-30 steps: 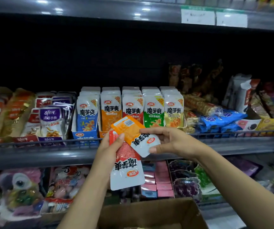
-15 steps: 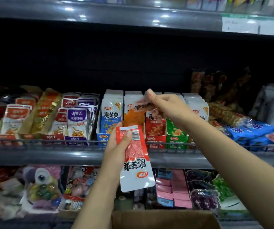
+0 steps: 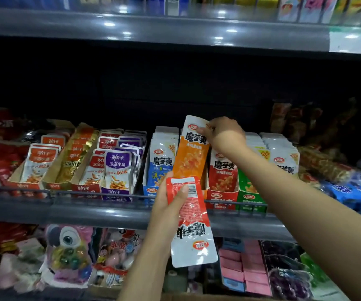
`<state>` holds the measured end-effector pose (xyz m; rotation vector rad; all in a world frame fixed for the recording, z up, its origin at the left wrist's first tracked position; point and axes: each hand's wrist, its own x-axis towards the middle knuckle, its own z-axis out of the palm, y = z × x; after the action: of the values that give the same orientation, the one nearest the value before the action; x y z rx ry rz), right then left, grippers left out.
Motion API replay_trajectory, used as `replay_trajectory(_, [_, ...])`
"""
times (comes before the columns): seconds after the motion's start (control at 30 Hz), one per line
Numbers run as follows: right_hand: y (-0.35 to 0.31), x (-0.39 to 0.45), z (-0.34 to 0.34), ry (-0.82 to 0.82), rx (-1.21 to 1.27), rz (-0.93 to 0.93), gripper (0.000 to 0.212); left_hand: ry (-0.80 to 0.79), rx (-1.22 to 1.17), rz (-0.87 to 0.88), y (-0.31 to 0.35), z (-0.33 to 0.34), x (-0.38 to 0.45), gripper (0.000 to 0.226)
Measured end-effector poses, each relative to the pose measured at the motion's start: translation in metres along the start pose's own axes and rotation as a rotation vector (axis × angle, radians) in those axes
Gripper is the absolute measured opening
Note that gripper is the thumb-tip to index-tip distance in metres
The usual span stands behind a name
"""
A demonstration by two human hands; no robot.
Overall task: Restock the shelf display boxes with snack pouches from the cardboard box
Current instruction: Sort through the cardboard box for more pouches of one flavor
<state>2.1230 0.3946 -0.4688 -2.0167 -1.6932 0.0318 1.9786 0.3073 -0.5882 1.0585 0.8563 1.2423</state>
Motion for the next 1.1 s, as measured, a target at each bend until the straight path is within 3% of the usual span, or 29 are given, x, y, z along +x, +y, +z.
replay_trajectory(0.13, [0.004,0.002,-0.002,0.03,-0.202,0.002,0.038,-0.002,0.025,-0.01,-0.004,0.001,0.002,0.05])
replay_trajectory(0.3, [0.004,0.003,0.006,0.019,-0.323,-0.043,0.033,-0.004,0.059,-0.025,-0.007,0.003,0.003,0.034])
replay_trajectory(0.37, [0.006,0.003,0.011,0.004,-0.281,-0.059,0.027,0.028,0.056,-0.045,-0.009,0.002,0.004,0.034])
replay_trajectory(0.53, [0.024,0.0,0.019,0.105,-0.056,-0.112,0.021,0.1,0.104,-0.024,-0.008,0.007,0.002,0.075])
replay_trajectory(0.67, [0.04,-0.039,0.016,0.232,0.155,-0.277,0.018,0.105,0.138,0.033,-0.006,0.007,-0.001,0.044])
replay_trajectory(0.8, [0.05,-0.094,0.011,-0.009,0.386,-0.199,0.016,0.082,0.131,0.07,-0.007,0.013,-0.006,0.017])
replay_trajectory(0.93, [0.063,-0.133,0.014,-0.28,0.673,-0.009,0.021,0.021,0.113,0.083,-0.006,0.024,-0.012,0.013])
replay_trajectory(1.1, [0.076,-0.152,0.014,-0.352,0.962,0.192,0.017,-0.046,0.106,0.086,-0.011,0.04,-0.022,0.012])
